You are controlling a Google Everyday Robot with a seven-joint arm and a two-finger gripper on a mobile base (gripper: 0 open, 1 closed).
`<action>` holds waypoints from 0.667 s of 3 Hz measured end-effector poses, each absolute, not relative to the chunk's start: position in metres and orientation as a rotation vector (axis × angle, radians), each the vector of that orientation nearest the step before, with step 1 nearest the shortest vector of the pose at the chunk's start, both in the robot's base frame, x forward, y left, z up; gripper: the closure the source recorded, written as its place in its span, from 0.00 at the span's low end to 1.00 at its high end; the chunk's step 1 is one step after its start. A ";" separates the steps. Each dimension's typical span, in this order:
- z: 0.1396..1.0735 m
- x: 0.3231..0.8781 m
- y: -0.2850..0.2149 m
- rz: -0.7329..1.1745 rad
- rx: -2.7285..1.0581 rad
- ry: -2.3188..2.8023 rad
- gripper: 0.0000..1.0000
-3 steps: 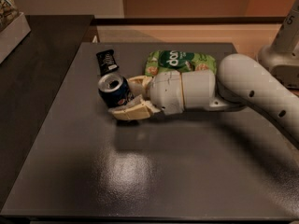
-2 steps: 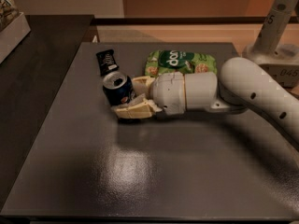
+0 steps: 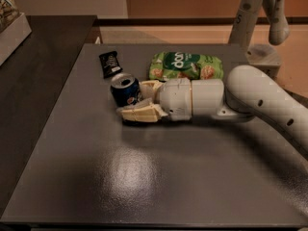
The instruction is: Place pepsi can upright
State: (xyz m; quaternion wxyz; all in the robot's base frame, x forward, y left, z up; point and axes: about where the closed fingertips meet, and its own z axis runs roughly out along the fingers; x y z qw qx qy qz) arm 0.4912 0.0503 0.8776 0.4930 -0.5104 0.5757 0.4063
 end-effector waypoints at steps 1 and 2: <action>0.874 0.489 0.049 0.992 -1.217 1.392 0.00; 0.874 0.489 0.049 0.992 -1.217 1.392 0.00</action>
Offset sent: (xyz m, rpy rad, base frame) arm -0.0018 -0.0016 -0.0031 0.0158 0.0031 -0.0084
